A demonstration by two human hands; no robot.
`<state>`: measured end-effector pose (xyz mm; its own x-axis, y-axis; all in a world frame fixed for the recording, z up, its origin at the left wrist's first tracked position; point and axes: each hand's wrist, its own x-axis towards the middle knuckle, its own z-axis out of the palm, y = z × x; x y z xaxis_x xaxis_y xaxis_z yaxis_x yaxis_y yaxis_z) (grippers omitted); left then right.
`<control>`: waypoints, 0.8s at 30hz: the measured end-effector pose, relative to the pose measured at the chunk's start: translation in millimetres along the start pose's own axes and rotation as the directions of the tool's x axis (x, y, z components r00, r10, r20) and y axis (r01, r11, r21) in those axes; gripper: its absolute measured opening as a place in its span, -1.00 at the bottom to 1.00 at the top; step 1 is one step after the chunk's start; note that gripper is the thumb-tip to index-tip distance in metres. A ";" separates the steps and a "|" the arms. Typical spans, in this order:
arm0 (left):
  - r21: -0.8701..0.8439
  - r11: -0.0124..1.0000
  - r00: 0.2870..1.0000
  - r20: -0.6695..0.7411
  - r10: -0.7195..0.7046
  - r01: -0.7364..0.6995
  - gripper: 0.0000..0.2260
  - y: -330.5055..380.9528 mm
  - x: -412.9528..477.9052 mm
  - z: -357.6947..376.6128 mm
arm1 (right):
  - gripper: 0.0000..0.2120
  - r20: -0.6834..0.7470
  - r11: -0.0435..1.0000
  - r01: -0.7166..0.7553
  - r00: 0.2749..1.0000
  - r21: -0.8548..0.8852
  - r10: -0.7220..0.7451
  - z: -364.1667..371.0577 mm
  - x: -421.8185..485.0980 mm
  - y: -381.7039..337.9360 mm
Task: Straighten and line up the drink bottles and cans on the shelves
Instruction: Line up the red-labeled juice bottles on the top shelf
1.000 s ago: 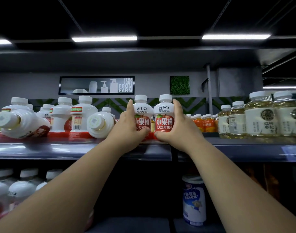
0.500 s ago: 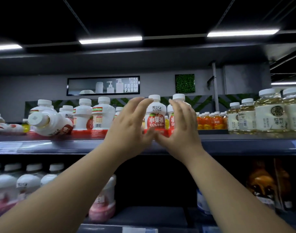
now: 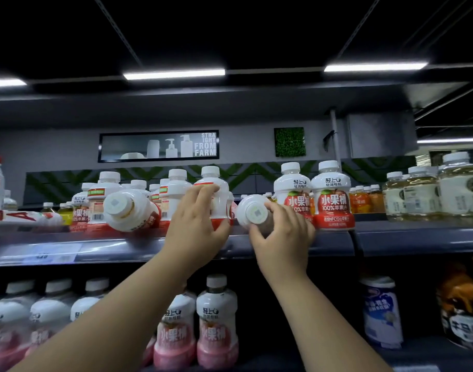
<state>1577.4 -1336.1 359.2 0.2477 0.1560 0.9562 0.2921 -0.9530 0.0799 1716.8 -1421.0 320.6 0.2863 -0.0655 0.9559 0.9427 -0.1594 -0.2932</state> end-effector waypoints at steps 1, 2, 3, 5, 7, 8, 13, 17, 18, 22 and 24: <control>-0.010 1.000 1.000 0.005 -0.001 0.002 -0.44 -2.9 1.2 0.2 | -0.61 -0.021 1.000 -0.005 1.000 -0.007 0.005 1.4 -0.1 -1.2; -0.021 1.000 1.000 0.011 -0.009 0.009 -0.44 -4.7 2.4 0.3 | -0.62 -0.039 1.000 -0.004 0.999 -0.009 0.004 2.1 0.5 -2.6; -0.034 0.999 1.000 0.020 -0.016 0.016 -0.44 -6.4 3.7 -0.1 | -0.62 -0.055 1.000 -0.001 0.998 -0.007 0.000 2.9 1.6 -4.5; -0.050 0.999 1.000 0.027 -0.016 0.017 -0.44 -9.4 6.2 -0.5 | -0.61 -0.077 0.999 0.003 0.997 0.032 -0.001 3.2 7.1 -8.7; -0.057 0.998 1.000 0.022 -0.009 0.010 -0.45 -11.5 8.5 0.1 | -0.62 -0.045 0.992 -0.023 0.999 0.124 0.028 1.0 17.4 -13.1; -0.062 0.998 1.000 0.022 -0.010 0.011 -0.45 -12.2 9.5 0.4 | -0.63 -0.017 0.984 -0.046 0.999 0.170 0.049 -0.5 23.6 -15.4; -0.090 0.996 1.000 0.017 -0.012 0.014 -0.44 -14.0 11.9 2.5 | -0.72 0.079 0.974 -0.093 0.994 0.206 0.078 -7.6 65.2 -27.6; -0.106 0.994 1.000 -0.003 -0.021 0.020 -0.47 -10.3 12.9 2.8 | -0.62 0.241 0.995 -0.092 0.967 0.042 0.079 -11.0 110.1 -39.9; -0.109 0.994 1.000 -0.017 -0.016 0.014 -0.49 -9.4 13.1 3.5 | -0.63 0.301 0.996 -0.057 0.951 -0.069 0.075 -10.9 120.1 -42.8; -0.139 0.990 0.999 0.026 0.026 -0.022 -0.51 -0.5 7.1 9.1 | -0.74 0.454 0.952 0.064 0.887 -0.298 0.082 -7.6 133.6 -42.2; -0.174 0.985 0.995 0.095 0.013 0.004 -0.46 8.5 3.9 14.0 | -0.67 0.460 0.958 0.110 0.888 -0.265 0.025 -7.4 128.5 -32.4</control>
<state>1593.7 -1339.9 359.7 0.3380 0.1679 0.9261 0.1277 -0.9830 0.1316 1721.7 -1431.6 452.8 0.3569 0.3909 0.8484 0.8891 -0.4208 -0.1801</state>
